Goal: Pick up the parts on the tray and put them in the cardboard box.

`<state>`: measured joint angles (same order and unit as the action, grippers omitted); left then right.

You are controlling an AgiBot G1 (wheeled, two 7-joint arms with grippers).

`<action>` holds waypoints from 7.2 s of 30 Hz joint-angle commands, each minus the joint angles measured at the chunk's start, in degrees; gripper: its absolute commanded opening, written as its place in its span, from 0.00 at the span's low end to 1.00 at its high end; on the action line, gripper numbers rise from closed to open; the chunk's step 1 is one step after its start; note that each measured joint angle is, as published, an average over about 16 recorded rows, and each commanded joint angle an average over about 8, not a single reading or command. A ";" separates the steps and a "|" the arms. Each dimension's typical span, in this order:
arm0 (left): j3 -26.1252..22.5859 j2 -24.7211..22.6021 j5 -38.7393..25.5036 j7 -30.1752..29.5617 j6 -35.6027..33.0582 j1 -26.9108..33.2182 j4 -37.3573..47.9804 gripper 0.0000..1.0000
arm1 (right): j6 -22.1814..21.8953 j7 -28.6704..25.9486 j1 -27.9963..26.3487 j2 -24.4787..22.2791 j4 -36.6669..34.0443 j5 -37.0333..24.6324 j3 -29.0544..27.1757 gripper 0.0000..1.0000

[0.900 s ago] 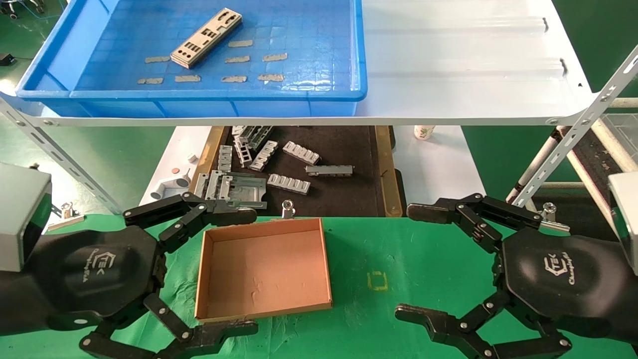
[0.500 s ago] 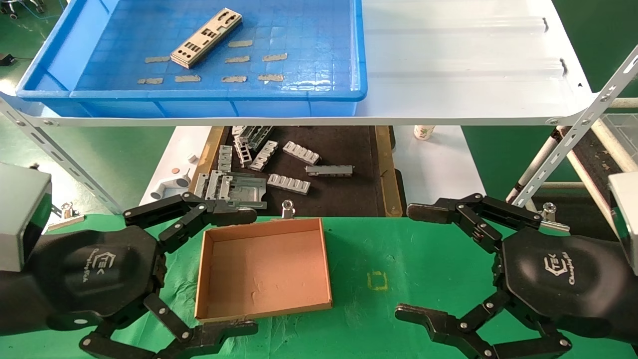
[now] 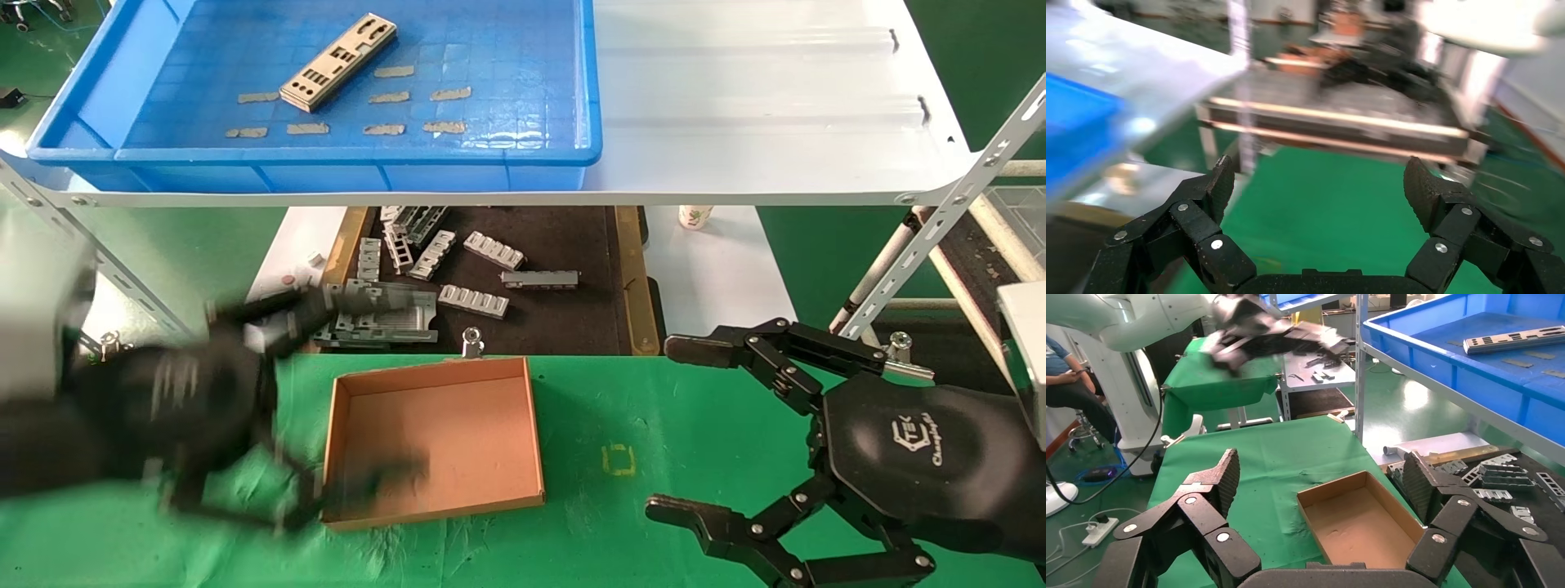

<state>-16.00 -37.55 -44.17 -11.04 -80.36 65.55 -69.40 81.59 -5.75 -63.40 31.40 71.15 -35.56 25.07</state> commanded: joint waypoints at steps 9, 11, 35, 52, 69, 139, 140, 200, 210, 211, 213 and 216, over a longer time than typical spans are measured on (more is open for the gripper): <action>-2.08 -6.34 -7.85 -0.53 10.19 11.67 12.73 1.00 | 0.00 0.00 0.00 0.00 0.00 0.00 0.00 0.00; -3.01 -7.75 -10.35 -0.13 11.95 14.96 16.79 1.00 | 0.00 0.00 0.00 0.00 0.00 0.00 0.00 0.00; -10.51 -24.63 -27.16 10.06 30.48 41.55 62.08 1.00 | 0.00 0.00 0.00 0.00 0.00 0.00 0.00 0.00; -10.25 -27.61 -27.06 12.82 35.21 43.40 67.48 0.12 | 0.00 0.00 0.00 0.00 0.00 0.00 0.00 0.00; -9.99 -28.25 -26.69 13.23 36.12 43.51 69.04 0.00 | 0.00 0.00 0.00 0.00 0.00 0.00 0.00 0.00; -9.80 -28.81 -26.44 13.71 36.96 43.80 69.71 0.06 | 0.00 0.00 0.00 0.00 0.00 0.00 0.01 0.00; -9.83 -28.79 -26.49 13.68 36.84 43.76 69.72 0.06 | 0.00 0.00 0.00 0.00 0.00 0.00 0.01 0.00; -9.73 -28.42 -26.38 13.36 37.11 43.43 69.47 0.00 | 0.00 0.01 0.00 0.00 0.00 0.01 0.01 0.00; -9.47 -28.22 -26.01 13.33 36.88 43.81 69.17 0.00 | 0.00 0.01 0.00 0.00 0.00 0.01 0.01 0.00; -9.42 -28.14 -25.94 13.32 36.71 43.89 69.11 0.00 | 0.00 0.01 0.00 0.00 0.00 0.01 0.01 0.00; -9.31 -27.93 -25.78 13.33 36.32 44.09 68.99 0.00 | 0.00 0.01 0.00 0.00 0.00 0.01 0.01 0.00; -9.15 -27.55 -25.55 13.38 35.53 44.41 68.79 0.00 | 0.00 0.01 0.00 0.00 0.00 0.01 0.01 0.00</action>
<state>-25.19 -64.94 -69.76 2.49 -45.48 110.00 -0.77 81.58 -5.75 -63.40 31.40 71.15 -35.55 25.09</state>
